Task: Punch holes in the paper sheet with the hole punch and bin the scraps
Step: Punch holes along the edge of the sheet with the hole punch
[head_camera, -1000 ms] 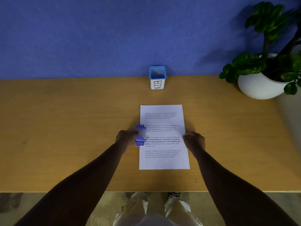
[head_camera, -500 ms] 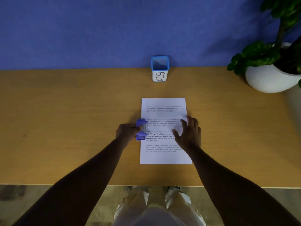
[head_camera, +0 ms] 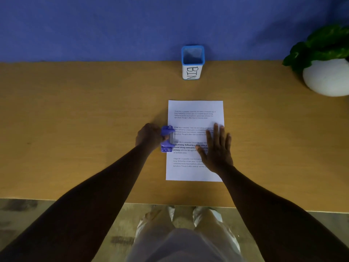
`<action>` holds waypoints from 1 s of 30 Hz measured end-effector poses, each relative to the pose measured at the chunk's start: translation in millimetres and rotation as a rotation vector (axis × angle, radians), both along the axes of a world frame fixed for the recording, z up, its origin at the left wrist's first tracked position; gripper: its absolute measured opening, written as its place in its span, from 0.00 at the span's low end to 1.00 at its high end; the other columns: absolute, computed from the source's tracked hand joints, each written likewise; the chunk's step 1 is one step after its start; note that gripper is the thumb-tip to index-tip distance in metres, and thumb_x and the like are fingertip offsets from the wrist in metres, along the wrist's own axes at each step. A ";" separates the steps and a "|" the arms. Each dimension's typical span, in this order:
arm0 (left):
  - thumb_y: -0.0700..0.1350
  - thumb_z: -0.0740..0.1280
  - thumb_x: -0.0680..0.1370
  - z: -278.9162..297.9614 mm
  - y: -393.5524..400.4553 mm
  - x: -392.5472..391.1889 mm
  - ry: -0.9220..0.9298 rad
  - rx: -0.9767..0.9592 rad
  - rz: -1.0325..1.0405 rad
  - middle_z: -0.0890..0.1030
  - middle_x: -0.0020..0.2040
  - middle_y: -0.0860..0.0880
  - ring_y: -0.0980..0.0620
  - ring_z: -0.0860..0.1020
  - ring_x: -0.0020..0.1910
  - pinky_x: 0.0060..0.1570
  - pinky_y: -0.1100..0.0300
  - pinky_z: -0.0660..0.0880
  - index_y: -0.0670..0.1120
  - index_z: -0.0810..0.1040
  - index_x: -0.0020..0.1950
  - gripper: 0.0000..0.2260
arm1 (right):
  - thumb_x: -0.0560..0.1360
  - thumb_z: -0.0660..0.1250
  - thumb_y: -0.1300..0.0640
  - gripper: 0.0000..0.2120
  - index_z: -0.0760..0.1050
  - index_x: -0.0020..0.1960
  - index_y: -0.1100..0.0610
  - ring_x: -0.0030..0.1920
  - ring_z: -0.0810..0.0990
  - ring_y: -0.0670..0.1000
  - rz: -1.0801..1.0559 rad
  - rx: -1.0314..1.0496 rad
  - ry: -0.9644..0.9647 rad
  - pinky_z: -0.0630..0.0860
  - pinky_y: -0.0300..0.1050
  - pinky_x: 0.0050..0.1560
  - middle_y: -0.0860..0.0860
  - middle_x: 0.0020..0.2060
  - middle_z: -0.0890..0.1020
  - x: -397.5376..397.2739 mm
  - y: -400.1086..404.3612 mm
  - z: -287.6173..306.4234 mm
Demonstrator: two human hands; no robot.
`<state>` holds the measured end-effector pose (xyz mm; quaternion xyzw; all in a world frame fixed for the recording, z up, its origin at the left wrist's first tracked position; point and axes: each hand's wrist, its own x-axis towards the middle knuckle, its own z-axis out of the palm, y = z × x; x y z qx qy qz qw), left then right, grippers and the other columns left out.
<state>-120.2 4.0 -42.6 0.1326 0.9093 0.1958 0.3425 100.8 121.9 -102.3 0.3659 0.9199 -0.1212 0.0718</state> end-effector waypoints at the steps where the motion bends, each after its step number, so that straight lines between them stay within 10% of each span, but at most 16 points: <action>1: 0.55 0.79 0.68 -1.7 -1.3 -1.2 0.001 -0.001 -0.007 0.85 0.53 0.46 0.43 0.83 0.52 0.53 0.49 0.79 0.48 0.77 0.59 0.24 | 0.78 0.48 0.34 0.38 0.48 0.79 0.56 0.78 0.39 0.62 0.000 0.002 0.000 0.45 0.65 0.75 0.61 0.78 0.42 -0.1 -0.6 0.0; 30: 0.55 0.78 0.67 6.5 -3.6 0.3 0.003 -0.008 0.008 0.84 0.57 0.49 0.47 0.82 0.54 0.46 0.58 0.74 0.49 0.78 0.59 0.24 | 0.75 0.60 0.36 0.36 0.55 0.77 0.53 0.78 0.42 0.61 -0.077 -0.128 -0.121 0.49 0.62 0.76 0.58 0.79 0.44 -21.9 8.1 35.5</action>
